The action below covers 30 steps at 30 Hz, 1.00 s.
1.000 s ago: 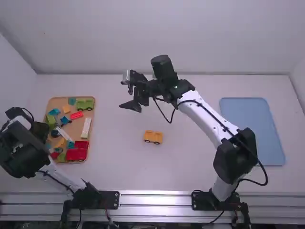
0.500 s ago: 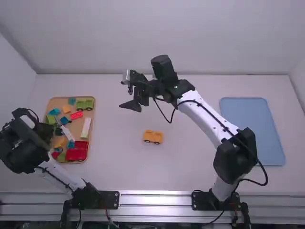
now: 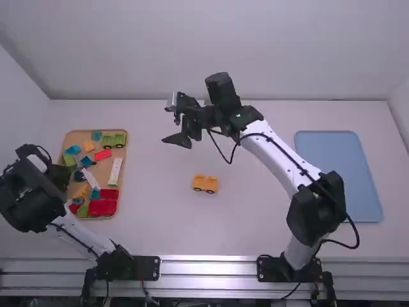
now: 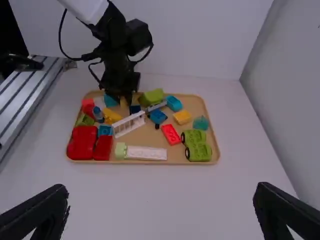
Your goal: Assemble lego blocks to make yellow taxi
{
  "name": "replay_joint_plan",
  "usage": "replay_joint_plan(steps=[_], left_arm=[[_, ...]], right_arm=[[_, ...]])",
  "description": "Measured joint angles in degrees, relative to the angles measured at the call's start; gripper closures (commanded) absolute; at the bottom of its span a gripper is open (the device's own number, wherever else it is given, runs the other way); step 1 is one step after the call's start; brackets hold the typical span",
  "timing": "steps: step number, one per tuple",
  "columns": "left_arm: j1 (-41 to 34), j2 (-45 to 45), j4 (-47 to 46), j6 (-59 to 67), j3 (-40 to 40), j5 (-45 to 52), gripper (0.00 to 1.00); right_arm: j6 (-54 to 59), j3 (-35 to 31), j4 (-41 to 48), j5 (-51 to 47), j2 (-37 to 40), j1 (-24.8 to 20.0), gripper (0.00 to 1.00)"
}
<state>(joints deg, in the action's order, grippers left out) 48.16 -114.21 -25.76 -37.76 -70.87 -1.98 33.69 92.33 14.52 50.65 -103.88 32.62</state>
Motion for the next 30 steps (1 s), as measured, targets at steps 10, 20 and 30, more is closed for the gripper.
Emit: replay_joint_plan(steps=[10,20,30], left_arm=[[0.0,0.2,0.4,4.8,0.0,5.5,0.98],[0.0,24.6,1.6,9.2,8.3,7.2,0.98],[-17.9,65.6,26.8,31.3,36.2,25.9,0.98]], right_arm=[[-0.1,0.0,1.1,-0.1,0.0,0.0,0.01],[-7.4,0.0,-3.8,0.0,0.0,-3.8,0.01],[-19.3,-0.9,-6.9,0.8,0.0,-10.2,0.01]])
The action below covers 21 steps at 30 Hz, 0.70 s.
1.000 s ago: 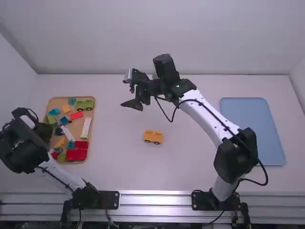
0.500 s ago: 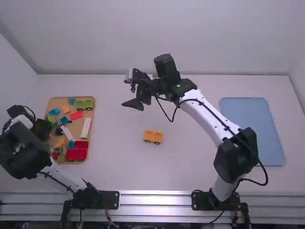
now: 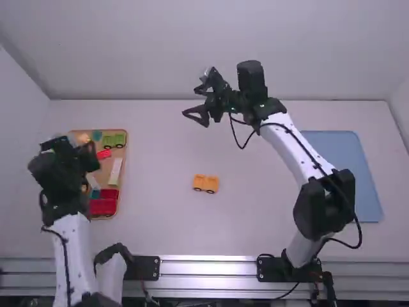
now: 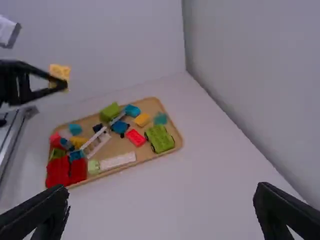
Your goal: Assemble lego blocks to make yellow taxi
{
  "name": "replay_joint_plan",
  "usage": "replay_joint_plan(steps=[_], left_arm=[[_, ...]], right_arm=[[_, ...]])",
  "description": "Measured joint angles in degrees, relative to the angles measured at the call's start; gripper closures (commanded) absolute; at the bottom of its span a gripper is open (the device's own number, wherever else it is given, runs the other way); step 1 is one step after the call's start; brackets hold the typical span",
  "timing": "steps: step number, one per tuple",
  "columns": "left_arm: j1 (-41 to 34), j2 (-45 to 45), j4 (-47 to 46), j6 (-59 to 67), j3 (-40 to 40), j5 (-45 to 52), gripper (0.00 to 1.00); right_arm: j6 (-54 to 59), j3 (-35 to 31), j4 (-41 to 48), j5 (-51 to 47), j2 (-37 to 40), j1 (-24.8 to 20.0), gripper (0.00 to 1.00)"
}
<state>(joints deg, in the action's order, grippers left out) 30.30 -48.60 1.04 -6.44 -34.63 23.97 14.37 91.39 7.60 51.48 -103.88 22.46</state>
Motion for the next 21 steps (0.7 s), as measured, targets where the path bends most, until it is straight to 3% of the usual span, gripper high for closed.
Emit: replay_joint_plan(steps=[5,10,14,21], left_arm=[[-17.0,7.8,6.7,7.7,8.3,0.5,0.98],[-29.5,8.1,9.7,11.9,9.7,-4.1,0.98],[-35.9,3.4,16.2,13.6,9.7,-6.7,0.98],[-40.7,-16.0,28.5,12.4,7.4,-8.2,0.98]], right_arm=[[-2.0,-6.1,-4.9,3.8,0.0,1.8,0.01],[-6.3,-12.2,-14.7,9.6,0.0,2.3,0.01],[-11.8,-16.8,-24.6,12.3,0.0,2.1,0.06],[-24.6,-24.8,-43.6,12.4,0.0,1.4,0.06]])
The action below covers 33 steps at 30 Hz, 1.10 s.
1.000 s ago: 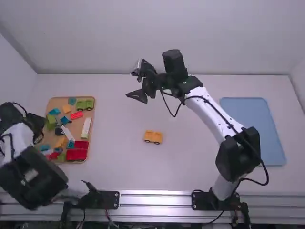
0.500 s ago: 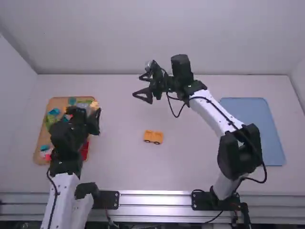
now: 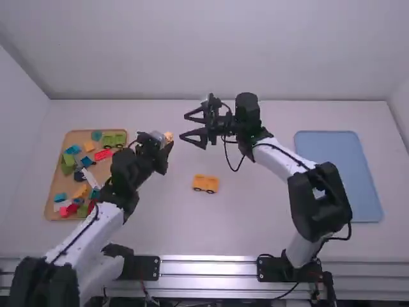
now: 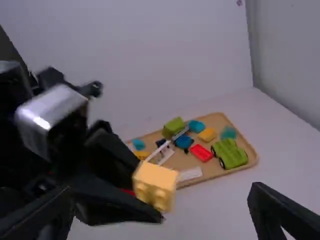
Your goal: Assemble lego blocks to make yellow taxi
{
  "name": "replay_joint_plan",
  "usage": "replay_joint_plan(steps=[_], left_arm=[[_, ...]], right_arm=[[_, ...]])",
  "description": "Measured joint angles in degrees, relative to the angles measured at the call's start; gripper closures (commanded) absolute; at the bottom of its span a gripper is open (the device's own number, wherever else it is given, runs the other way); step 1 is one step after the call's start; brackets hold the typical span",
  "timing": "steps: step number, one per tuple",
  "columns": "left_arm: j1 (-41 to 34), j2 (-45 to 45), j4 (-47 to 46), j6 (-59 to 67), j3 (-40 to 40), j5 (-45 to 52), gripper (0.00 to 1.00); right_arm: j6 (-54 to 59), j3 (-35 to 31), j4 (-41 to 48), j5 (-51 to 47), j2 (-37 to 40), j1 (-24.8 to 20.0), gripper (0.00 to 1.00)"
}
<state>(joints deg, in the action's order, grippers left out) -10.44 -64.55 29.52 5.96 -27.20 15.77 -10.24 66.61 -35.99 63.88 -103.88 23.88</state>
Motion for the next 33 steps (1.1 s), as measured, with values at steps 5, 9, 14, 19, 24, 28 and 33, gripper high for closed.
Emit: replay_joint_plan(steps=[5,9,14,19,24,28,33], left_arm=[[-2.7,-8.4,-0.4,-1.0,-6.8,0.0,0.98],[-4.9,-13.5,0.0,-2.6,-11.9,0.0,0.98],[-5.0,-16.8,4.3,-5.2,-12.3,1.7,0.98],[-5.0,-17.2,6.5,-6.2,-12.3,4.3,0.98],[-5.0,-17.6,7.2,-6.2,-12.3,6.0,0.98],[-5.0,-17.6,8.4,-6.2,-12.3,7.3,0.98],[-5.0,-17.6,9.0,-6.2,-12.3,7.7,0.98]], right_arm=[[-3.9,-2.9,-2.0,-4.1,0.0,0.0,0.06],[-5.5,-3.6,-2.1,-7.7,0.0,1.0,0.07],[-6.1,-3.6,-2.0,-10.3,0.0,0.7,0.14],[-6.4,-3.6,-2.2,-12.1,0.0,0.7,0.19],[-6.4,-3.6,-0.4,-15.0,0.0,0.5,0.19],[-6.4,-3.6,-0.2,-16.6,0.0,0.1,0.3],[-6.3,-3.6,0.0,-17.2,0.0,0.0,0.48]])
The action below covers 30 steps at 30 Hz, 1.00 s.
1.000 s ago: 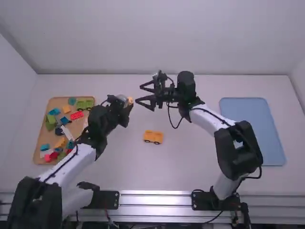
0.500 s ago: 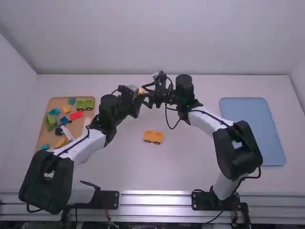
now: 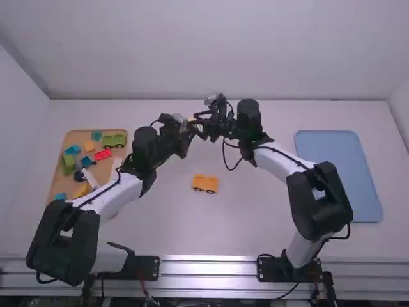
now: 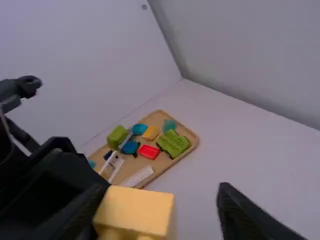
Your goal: Assemble lego blocks to make yellow taxi
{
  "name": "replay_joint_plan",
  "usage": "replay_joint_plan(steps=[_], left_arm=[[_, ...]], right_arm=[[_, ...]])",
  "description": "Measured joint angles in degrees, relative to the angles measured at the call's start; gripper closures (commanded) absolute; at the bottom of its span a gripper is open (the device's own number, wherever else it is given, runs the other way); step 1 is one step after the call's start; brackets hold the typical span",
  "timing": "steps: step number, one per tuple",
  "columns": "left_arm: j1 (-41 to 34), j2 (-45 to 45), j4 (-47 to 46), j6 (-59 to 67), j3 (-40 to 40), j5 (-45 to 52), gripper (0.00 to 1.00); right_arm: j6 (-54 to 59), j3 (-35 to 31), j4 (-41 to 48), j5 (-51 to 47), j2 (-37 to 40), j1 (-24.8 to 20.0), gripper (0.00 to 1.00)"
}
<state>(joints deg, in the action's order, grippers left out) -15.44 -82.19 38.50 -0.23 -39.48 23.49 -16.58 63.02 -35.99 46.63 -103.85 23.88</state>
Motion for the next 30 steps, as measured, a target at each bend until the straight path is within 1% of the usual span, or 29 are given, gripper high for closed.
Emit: replay_joint_plan(steps=[1,3,4,5,6,8,9,10,11,12,13,16,19,22,23,24,25,26,27,29,30], left_arm=[[0.0,0.0,-0.1,0.0,0.0,-0.1,0.98],[0.0,0.0,-0.1,0.0,0.0,-0.1,0.98],[0.0,0.0,-0.1,0.0,0.0,-0.1,0.98],[0.0,-0.1,-0.2,0.0,0.0,-0.1,0.98],[0.0,-0.1,-0.1,0.0,0.0,-0.1,0.96],[0.0,-0.2,-0.2,0.0,0.0,-0.8,0.81],[0.0,-0.2,-0.3,0.0,0.0,-1.3,0.71],[0.0,-0.2,-0.1,0.1,0.0,-1.3,0.53],[0.0,-0.2,-0.1,0.1,0.0,-1.0,0.46],[0.0,-0.2,0.1,0.0,0.0,-0.4,0.04],[0.0,-0.2,0.2,0.0,0.0,0.2,0.01],[0.0,-0.2,0.1,-0.5,0.0,0.7,0.01],[0.0,-0.2,-1.6,-2.3,0.0,0.0,0.01],[0.0,-0.2,-6.3,-3.5,0.0,-2.7,0.01],[0.0,-0.2,-8.5,-3.8,0.0,-4.0,0.01],[0.0,-0.2,-10.6,-4.1,0.0,-5.4,0.01],[0.0,-0.2,-12.0,-4.3,0.0,-6.6,0.01],[0.0,-0.2,-13.0,-4.4,0.0,-7.5,0.01],[0.0,-0.2,-14.5,-4.5,0.0,-9.3,0.01],[0.0,-0.2,-16.5,-5.6,0.0,-13.6,0.01],[0.0,-0.2,-16.9,-6.1,-0.1,-14.6,0.01]], right_arm=[[0.0,0.0,-0.2,0.1,0.0,0.2,0.53],[0.0,0.0,-0.3,0.1,0.0,0.4,0.58],[0.0,0.0,-0.4,0.3,0.0,0.5,0.62],[0.0,0.0,-0.5,0.8,0.0,0.5,0.7],[0.0,0.0,-0.5,0.8,0.0,0.6,0.78],[-0.1,0.0,-0.2,0.0,0.0,0.9,0.88],[0.1,0.0,-0.3,-0.5,0.0,1.0,0.91],[0.2,0.0,-0.3,-1.0,0.0,1.0,0.91],[0.1,0.0,-0.4,-0.9,0.0,1.0,0.91],[0.1,0.0,-0.8,-0.9,0.0,0.7,0.92],[0.0,0.0,-1.2,-0.9,0.0,0.5,0.92],[0.0,0.0,-1.6,-1.6,0.0,0.3,0.92],[0.5,0.0,2.4,-5.6,0.6,0.1,0.92],[2.8,0.0,13.1,-13.9,3.4,-0.2,0.92],[4.0,0.0,18.2,-17.6,5.2,-0.1,0.92],[5.9,0.3,25.8,-22.4,7.9,0.0,0.92],[7.3,1.1,31.4,-26.3,9.9,0.3,0.92],[8.1,1.6,33.6,-27.9,10.7,0.4,0.92],[10.3,3.8,41.5,-32.3,12.7,1.1,0.92],[13.8,8.7,52.9,-38.1,15.0,2.6,0.92],[14.7,9.7,55.2,-39.1,15.4,2.9,0.92]])
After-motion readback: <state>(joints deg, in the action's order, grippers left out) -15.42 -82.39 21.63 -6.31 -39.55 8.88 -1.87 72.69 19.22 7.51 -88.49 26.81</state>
